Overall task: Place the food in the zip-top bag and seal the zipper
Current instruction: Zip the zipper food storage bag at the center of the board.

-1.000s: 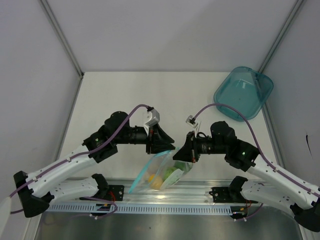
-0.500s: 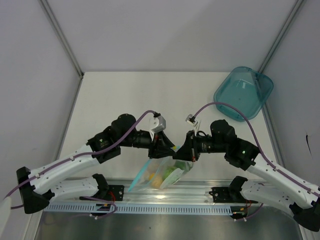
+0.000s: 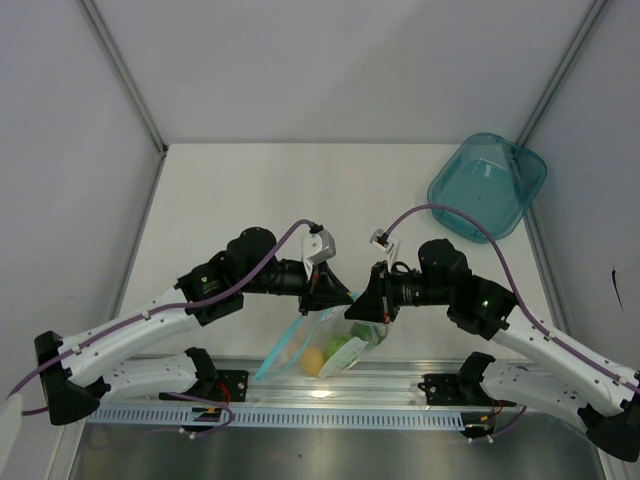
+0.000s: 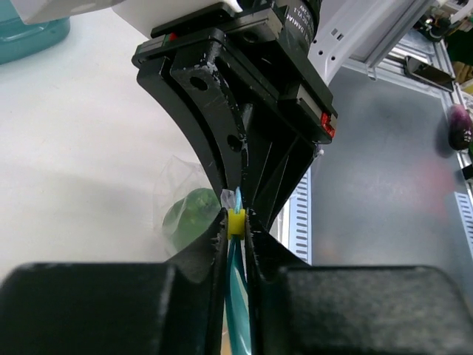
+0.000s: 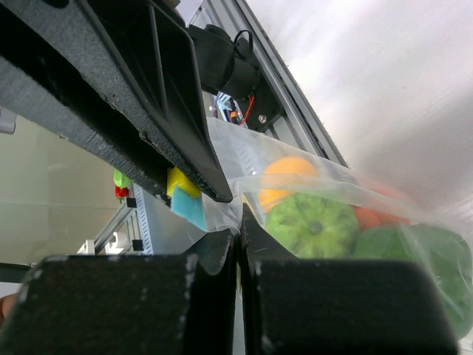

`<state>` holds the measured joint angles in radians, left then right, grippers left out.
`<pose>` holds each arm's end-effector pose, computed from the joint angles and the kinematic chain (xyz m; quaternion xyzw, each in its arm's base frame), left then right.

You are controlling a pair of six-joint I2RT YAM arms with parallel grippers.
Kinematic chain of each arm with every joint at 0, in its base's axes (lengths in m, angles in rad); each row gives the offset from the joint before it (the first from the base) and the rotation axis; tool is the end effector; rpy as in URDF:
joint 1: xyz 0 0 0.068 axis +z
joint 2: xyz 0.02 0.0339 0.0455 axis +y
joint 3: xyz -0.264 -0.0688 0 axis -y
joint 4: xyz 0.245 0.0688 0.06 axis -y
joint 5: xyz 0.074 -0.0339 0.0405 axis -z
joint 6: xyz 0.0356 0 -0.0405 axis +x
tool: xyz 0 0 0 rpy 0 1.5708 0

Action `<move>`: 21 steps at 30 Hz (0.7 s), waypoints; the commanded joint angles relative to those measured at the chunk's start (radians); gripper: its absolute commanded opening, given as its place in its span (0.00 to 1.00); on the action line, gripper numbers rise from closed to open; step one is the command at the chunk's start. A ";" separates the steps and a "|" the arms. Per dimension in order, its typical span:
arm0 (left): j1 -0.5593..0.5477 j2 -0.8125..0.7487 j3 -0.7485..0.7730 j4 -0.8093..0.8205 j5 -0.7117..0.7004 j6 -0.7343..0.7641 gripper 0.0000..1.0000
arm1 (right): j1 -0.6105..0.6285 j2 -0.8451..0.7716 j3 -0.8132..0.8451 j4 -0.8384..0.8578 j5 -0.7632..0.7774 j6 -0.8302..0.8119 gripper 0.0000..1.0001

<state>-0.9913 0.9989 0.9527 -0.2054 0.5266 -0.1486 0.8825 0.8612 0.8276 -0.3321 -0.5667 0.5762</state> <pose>0.1088 -0.1990 0.3580 0.4576 0.6310 -0.4924 0.3872 0.1072 0.1605 0.3283 -0.2773 0.7576 0.5344 0.2522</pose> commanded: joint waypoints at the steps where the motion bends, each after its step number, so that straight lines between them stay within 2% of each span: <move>1: -0.007 0.009 0.047 -0.003 -0.023 0.017 0.12 | 0.009 -0.002 0.053 0.028 -0.007 0.005 0.00; 2: -0.007 0.010 0.050 -0.006 -0.025 0.015 0.10 | 0.009 -0.001 0.053 0.024 -0.007 -0.002 0.00; 3: -0.009 0.009 0.050 -0.008 -0.030 0.014 0.03 | 0.009 -0.001 0.056 0.021 -0.004 -0.007 0.00; 5: -0.007 0.007 0.054 -0.008 -0.031 0.007 0.00 | 0.010 0.004 0.059 -0.010 0.014 -0.036 0.00; 7: -0.007 0.006 0.054 -0.011 -0.024 0.004 0.01 | 0.009 0.009 0.080 -0.077 0.046 -0.061 0.18; 8: -0.007 0.004 0.057 -0.014 -0.022 0.004 0.01 | 0.009 0.019 0.093 -0.099 0.063 -0.076 0.21; 14: -0.007 0.026 0.072 -0.055 0.032 0.009 0.01 | 0.009 0.053 0.179 -0.189 0.054 -0.191 0.15; 21: -0.007 0.040 0.067 -0.072 0.073 -0.002 0.01 | 0.019 0.075 0.176 -0.160 -0.057 -0.254 0.10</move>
<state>-0.9928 1.0248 0.9852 -0.2623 0.5529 -0.1490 0.8894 0.9279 0.9672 -0.5182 -0.5571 0.3820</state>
